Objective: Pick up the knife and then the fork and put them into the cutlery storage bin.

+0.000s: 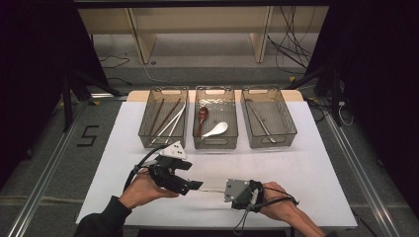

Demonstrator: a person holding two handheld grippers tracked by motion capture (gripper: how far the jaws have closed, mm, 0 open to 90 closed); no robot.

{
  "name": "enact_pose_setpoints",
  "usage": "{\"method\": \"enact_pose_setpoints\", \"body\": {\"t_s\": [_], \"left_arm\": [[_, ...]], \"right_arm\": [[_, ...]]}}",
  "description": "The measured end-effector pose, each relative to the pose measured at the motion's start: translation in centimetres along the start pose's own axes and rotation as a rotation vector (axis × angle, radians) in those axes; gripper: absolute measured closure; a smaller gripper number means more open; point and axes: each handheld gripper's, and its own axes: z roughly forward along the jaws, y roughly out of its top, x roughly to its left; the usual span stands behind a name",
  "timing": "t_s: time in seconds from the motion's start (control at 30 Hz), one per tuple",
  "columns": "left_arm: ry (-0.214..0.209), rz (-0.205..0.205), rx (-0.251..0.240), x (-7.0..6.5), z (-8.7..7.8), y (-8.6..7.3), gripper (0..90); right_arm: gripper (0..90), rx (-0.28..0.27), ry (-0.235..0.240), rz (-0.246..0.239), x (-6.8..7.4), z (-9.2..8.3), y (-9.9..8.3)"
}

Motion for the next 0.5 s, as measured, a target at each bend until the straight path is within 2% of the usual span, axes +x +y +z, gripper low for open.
{"method": "enact_pose_setpoints", "body": {"t_s": [0.2,0.27,0.4,0.5], "left_arm": [[0.033,-0.069,-0.084,1.2,-0.8,-0.7,21.9],[0.036,-0.082,-0.092,1.4,-0.9,-0.9,20.9],[0.06,-0.078,-0.088,1.8,-0.8,-1.4,18.2],[0.081,-0.104,-0.105,2.6,-1.0,-2.0,17.7]], "right_arm": [[87.6,0.02,-0.028,0.042,-1.1,-0.2,-0.9],[87.6,0.023,-0.039,0.067,-1.5,-0.3,-1.2],[87.6,0.018,-0.063,0.102,-2.4,-0.7,-1.9],[87.6,0.016,-0.079,0.137,-2.8,-1.0,-2.2]]}}
